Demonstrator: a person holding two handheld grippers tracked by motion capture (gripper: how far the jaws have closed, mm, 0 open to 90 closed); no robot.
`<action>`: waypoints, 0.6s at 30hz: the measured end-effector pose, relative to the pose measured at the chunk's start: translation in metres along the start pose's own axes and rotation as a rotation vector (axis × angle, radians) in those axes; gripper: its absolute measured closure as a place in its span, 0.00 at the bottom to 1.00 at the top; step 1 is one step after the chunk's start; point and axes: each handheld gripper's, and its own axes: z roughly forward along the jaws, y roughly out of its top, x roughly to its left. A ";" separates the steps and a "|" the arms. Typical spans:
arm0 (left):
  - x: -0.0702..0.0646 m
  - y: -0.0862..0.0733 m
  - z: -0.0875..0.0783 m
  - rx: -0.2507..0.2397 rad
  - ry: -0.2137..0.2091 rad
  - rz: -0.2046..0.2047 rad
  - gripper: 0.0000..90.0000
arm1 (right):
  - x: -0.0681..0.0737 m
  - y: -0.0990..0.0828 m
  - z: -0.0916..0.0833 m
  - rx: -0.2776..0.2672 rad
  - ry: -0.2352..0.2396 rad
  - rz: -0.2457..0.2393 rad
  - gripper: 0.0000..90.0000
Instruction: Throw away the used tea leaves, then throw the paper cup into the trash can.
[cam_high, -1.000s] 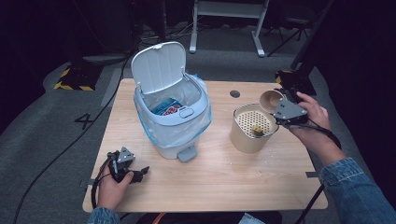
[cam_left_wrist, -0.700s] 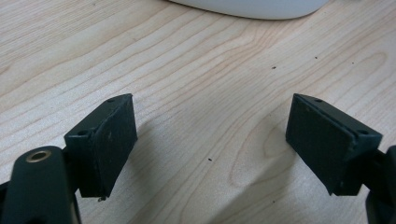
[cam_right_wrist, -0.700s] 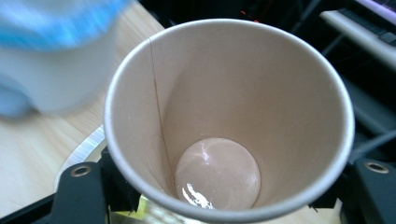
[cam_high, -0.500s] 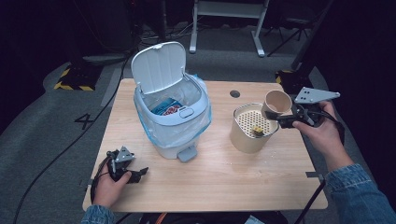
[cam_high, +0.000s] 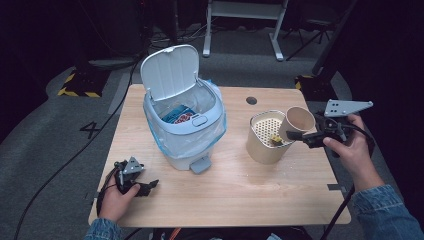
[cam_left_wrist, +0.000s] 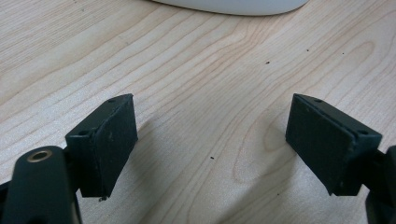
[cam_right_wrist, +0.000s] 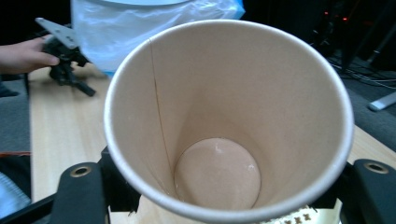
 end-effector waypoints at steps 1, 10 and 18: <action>0.000 0.000 0.000 0.002 -0.001 0.000 0.19 | 0.001 -0.001 -0.002 -0.001 0.008 0.000 0.34; 0.000 0.000 0.001 0.000 -0.003 -0.006 0.18 | 0.003 -0.007 -0.015 0.013 0.006 -0.007 0.34; 0.000 0.000 0.001 -0.001 -0.002 -0.005 0.18 | 0.006 -0.003 -0.014 0.046 -0.086 -0.011 0.33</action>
